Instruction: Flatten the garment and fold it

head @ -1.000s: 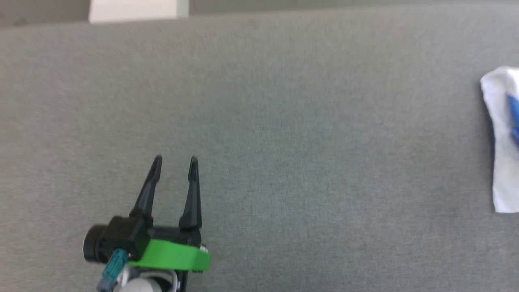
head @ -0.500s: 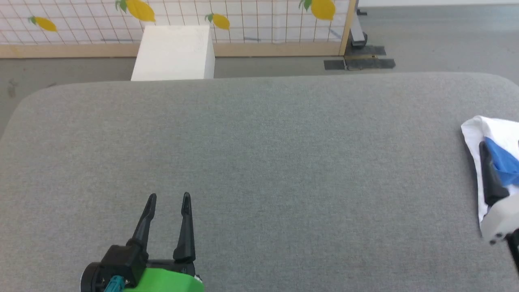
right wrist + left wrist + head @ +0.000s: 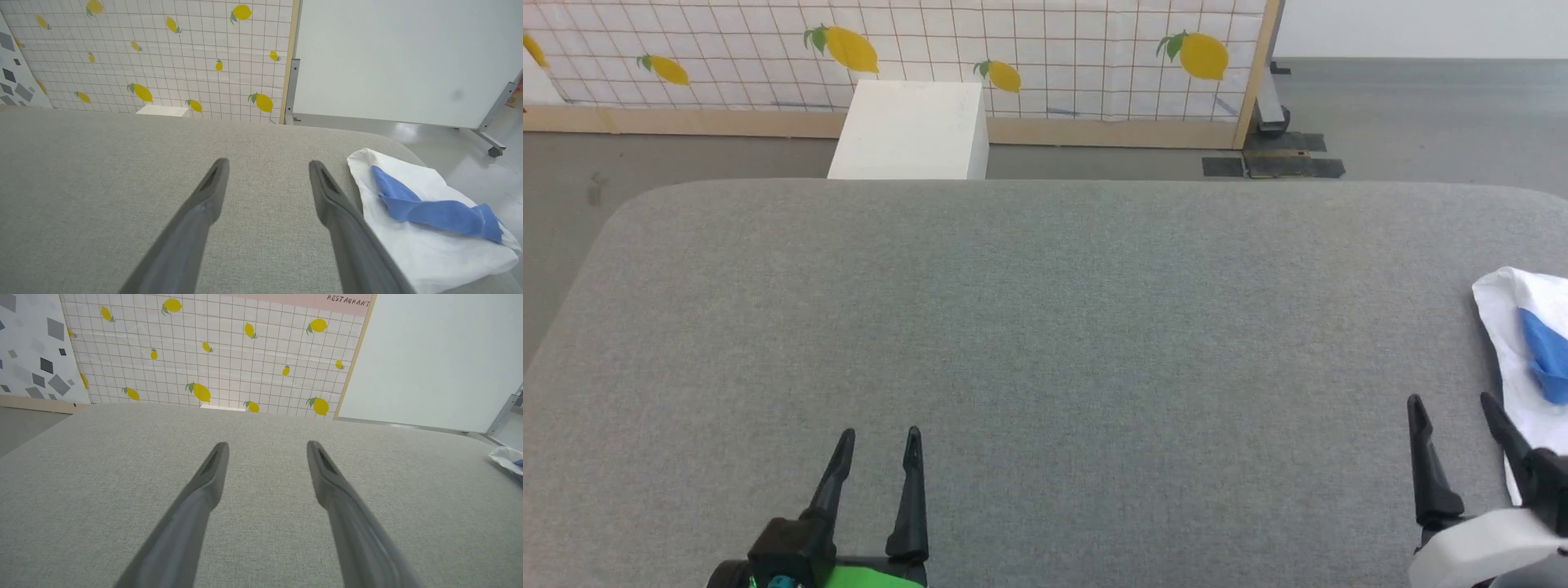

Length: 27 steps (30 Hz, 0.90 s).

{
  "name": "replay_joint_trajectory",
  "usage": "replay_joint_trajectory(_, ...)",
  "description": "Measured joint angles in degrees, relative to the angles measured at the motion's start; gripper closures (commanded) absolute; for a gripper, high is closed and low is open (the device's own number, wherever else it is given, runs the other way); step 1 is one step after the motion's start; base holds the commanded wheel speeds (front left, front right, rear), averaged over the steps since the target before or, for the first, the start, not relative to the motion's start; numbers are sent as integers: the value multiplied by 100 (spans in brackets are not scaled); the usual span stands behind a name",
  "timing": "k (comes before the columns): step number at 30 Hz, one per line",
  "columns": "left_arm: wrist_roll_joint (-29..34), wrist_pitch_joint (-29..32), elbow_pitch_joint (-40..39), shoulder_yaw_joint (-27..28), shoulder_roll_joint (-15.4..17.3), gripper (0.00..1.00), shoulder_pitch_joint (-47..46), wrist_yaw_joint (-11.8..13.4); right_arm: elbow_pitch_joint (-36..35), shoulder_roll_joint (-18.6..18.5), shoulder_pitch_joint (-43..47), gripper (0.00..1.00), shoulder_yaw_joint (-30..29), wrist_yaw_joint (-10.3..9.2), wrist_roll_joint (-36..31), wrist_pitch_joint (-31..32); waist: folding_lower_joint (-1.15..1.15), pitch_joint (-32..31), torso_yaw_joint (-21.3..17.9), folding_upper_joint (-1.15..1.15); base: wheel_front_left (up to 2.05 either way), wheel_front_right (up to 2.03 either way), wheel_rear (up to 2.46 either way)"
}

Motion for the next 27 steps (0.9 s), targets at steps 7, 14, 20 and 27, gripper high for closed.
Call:
replay_joint_trajectory(7, -3, -51, 199, -99, -9, 0, 107, 0, 532, 9, 156, 0, 137, 0, 200, -498, 0, -120, 58, 0, 0, 0, 0)
replay_joint_trajectory(14, -8, -45, 226, -112, -12, 100, 114, -1, 583, 8, 163, 100, 141, 0, 199, -534, 0, -151, 65, 0, 0, 0, 0)
replay_joint_trajectory(20, 31, 7, 233, -75, -14, 100, 109, -4, 600, 8, 160, 100, 168, 0, 198, -534, 0, -149, 53, 0, 0, 0, 0)
replay_joint_trajectory(27, 102, 71, 256, 15, -38, 100, 87, -25, 637, 8, 140, 100, 220, 1, 191, -534, 0, -147, 38, 0, 0, 0, 0)
